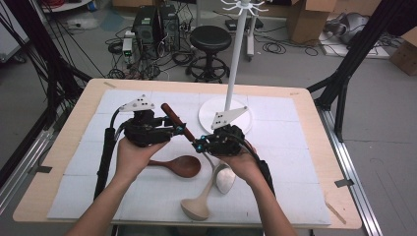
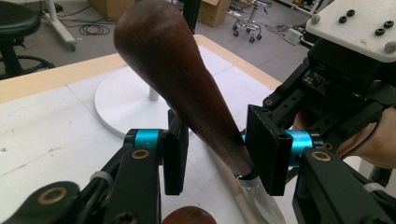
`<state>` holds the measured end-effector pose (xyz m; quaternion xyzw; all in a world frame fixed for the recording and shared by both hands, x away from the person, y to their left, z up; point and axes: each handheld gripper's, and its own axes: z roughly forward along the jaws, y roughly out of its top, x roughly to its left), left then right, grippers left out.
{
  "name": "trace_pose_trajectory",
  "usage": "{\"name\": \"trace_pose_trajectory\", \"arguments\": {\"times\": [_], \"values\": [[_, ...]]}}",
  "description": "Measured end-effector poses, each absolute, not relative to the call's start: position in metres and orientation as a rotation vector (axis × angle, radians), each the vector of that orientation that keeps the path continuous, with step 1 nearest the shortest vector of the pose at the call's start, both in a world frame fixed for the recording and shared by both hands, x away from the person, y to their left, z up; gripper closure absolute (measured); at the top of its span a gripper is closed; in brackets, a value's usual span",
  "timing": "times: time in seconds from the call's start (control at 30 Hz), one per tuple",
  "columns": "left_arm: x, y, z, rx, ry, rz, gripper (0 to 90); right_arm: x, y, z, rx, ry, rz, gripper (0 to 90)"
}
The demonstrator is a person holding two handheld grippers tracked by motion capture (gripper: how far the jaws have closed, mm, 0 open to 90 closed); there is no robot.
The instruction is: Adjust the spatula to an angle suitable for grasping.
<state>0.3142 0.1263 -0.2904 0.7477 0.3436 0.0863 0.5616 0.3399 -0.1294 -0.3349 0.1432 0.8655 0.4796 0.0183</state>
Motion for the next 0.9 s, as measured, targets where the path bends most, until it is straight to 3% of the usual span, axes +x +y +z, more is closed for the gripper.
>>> {"name": "trace_pose_trajectory", "arguments": {"times": [0.4, 0.7, 0.9], "values": [[0.315, 0.129, -0.286, 1.751, 0.731, 0.136, 66.3, 0.344, -0.130, -0.322, 0.389, 2.683, 1.592, 67.7], [0.314, 0.129, -0.284, 1.755, 0.685, 0.139, 66.4, 0.346, -0.130, -0.315, 0.398, 2.669, 1.658, 73.5], [0.313, 0.126, -0.286, 1.770, 0.664, 0.136, 55.1, 0.344, -0.144, -0.303, 0.441, 2.615, 1.643, 73.8]]}}
